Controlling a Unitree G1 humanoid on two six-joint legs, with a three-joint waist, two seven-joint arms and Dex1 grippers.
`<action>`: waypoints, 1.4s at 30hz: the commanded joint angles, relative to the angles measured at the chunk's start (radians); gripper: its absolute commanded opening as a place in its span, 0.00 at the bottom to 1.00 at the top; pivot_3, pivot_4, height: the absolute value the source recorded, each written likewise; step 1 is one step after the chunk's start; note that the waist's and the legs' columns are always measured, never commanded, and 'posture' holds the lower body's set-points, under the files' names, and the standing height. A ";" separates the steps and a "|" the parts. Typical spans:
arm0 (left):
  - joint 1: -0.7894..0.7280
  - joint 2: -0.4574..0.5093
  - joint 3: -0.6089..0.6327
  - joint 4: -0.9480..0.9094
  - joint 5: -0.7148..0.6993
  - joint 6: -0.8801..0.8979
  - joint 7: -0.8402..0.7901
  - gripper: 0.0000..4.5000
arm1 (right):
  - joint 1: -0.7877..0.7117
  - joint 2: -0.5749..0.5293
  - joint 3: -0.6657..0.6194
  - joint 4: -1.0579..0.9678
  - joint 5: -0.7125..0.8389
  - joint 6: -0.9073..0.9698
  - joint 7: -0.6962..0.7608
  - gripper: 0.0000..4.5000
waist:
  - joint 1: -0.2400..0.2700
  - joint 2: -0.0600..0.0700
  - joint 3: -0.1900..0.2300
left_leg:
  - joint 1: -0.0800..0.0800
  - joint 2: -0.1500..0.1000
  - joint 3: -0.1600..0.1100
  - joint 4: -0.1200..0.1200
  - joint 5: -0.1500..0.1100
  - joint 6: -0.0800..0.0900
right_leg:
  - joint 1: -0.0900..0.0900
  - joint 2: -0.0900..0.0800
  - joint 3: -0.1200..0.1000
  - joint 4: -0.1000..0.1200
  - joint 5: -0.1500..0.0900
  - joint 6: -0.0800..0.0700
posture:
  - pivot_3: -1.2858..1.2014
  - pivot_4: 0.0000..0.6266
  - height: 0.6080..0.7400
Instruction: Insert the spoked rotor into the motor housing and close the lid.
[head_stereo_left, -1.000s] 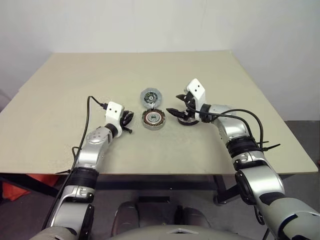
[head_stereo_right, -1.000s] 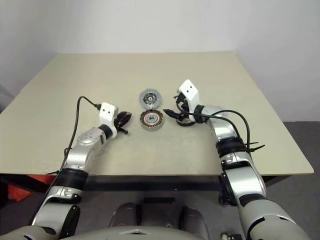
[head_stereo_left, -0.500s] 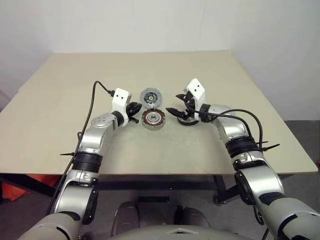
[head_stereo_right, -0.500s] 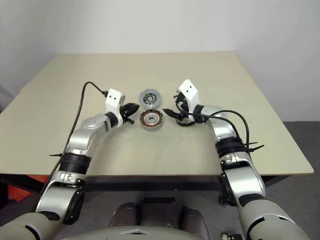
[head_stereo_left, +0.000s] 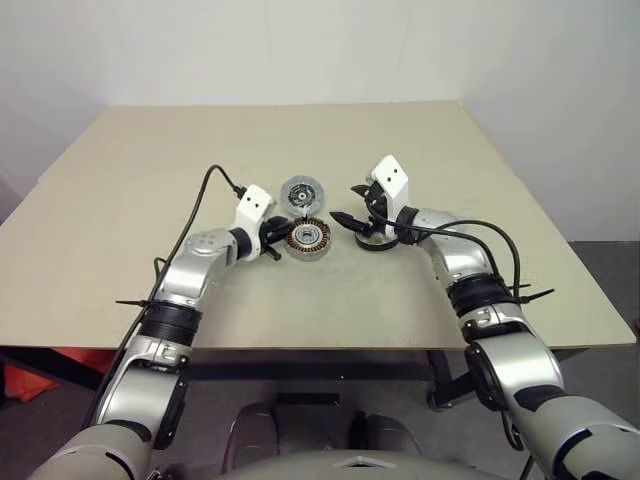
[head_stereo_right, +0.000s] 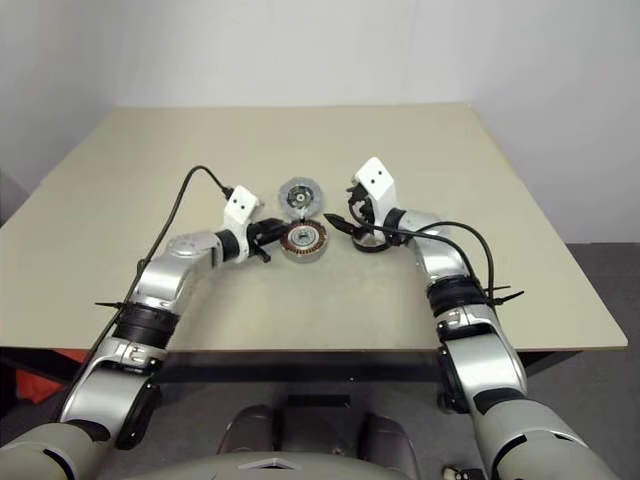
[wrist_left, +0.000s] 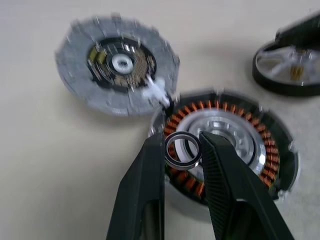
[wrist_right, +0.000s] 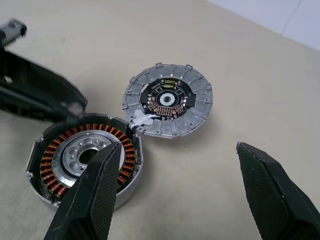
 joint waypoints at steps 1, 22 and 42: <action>-0.044 -0.015 -0.002 0.023 0.005 -0.024 -0.010 0.16 | 0.007 0.001 -0.024 -0.034 0.016 -0.020 -0.010 0.93 | 0.001 0.000 0.000 | 0.000 0.000 0.000 0.000 0.000 0.000 | 0.000 0.000 0.000 0.000 0.000 0.000 | 0.52 0.00 1.00; -0.092 -0.076 -0.001 0.126 0.037 -0.071 0.006 0.16 | -0.015 -0.001 -0.022 -0.014 0.011 -0.032 -0.010 0.93 | 0.001 0.000 0.000 | 0.000 0.000 0.000 0.001 0.000 0.000 | 0.000 0.000 0.000 0.001 0.000 0.000 | 0.52 0.00 1.00; -0.095 -0.096 -0.022 0.141 0.039 -0.069 -0.033 0.36 | -0.010 -0.002 -0.023 -0.017 0.010 -0.034 -0.014 0.93 | 0.003 0.000 0.000 | -0.001 0.000 0.000 0.003 0.000 0.001 | 0.000 0.000 0.000 0.001 0.000 0.000 | 0.52 0.00 1.00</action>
